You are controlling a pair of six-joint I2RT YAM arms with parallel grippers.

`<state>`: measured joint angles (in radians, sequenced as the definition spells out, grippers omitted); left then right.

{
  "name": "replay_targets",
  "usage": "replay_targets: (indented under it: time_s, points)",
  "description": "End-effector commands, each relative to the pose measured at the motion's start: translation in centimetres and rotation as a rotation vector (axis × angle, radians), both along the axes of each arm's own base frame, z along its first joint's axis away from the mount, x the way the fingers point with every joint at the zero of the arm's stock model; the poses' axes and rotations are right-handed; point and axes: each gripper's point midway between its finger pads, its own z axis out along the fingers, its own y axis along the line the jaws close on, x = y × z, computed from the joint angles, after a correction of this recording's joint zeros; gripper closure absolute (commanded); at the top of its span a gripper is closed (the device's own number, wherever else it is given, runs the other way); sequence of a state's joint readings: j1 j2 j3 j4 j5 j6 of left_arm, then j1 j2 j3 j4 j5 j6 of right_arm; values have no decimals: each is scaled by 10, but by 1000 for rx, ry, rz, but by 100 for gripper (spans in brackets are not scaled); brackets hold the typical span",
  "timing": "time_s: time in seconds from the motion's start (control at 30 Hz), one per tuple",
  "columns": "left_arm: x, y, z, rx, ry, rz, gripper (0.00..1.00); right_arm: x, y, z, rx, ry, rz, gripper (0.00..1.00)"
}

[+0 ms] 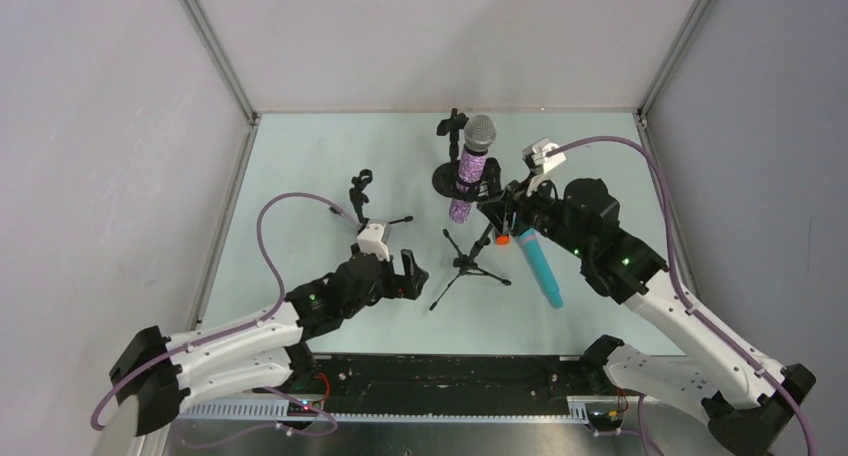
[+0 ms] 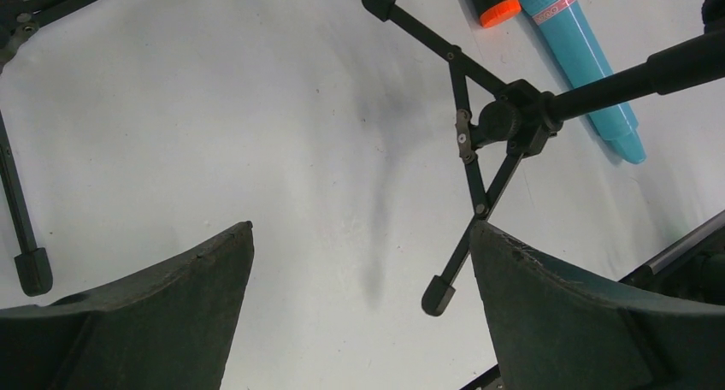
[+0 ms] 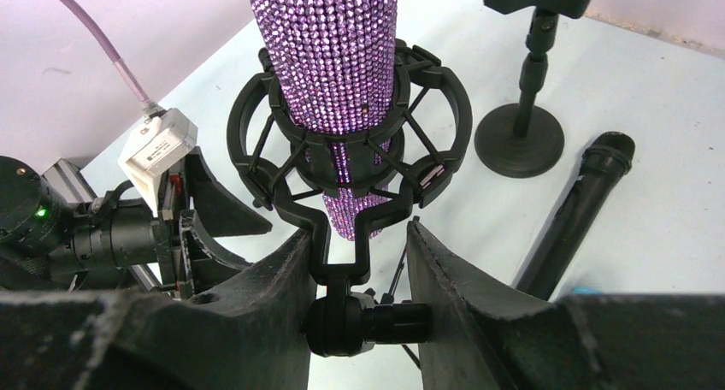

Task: Attach the microphones to the stand

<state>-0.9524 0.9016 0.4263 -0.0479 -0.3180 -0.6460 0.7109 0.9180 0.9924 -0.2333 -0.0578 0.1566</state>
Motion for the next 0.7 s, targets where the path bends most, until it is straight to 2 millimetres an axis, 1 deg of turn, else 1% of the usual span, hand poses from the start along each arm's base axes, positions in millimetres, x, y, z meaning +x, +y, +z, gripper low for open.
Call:
replay_targets:
  time_s: [0.0,0.13,0.3,0.4,0.43,0.47,0.5,0.53,0.57,0.67]
  points:
    - [2,4,8,-21,-37,11,0,-9,-15,93,182,-192,0,100]
    - [2,6,12,-32,-50,14,0,-9,-27,100,197,-197,-6,100]
    - [2,7,15,-37,-63,11,0,-3,-46,105,207,-208,-63,100]
    - [1,8,14,-39,-64,12,0,2,-59,111,212,-213,-101,100]
    - [1,8,13,-39,-63,13,0,5,-61,110,207,-208,-111,100]
    - [1,9,13,-39,-63,13,0,9,-68,112,201,-215,-135,100]
    - [1,9,13,-39,-62,13,0,13,-71,108,178,-207,-151,100]
    - [0,9,12,-39,-61,11,0,18,-82,111,166,-219,-191,100]
    - [0,9,12,-41,-60,11,0,22,-86,107,151,-205,-212,100]
    - [-2,11,8,-42,-55,12,0,33,-109,105,135,-204,-303,100]
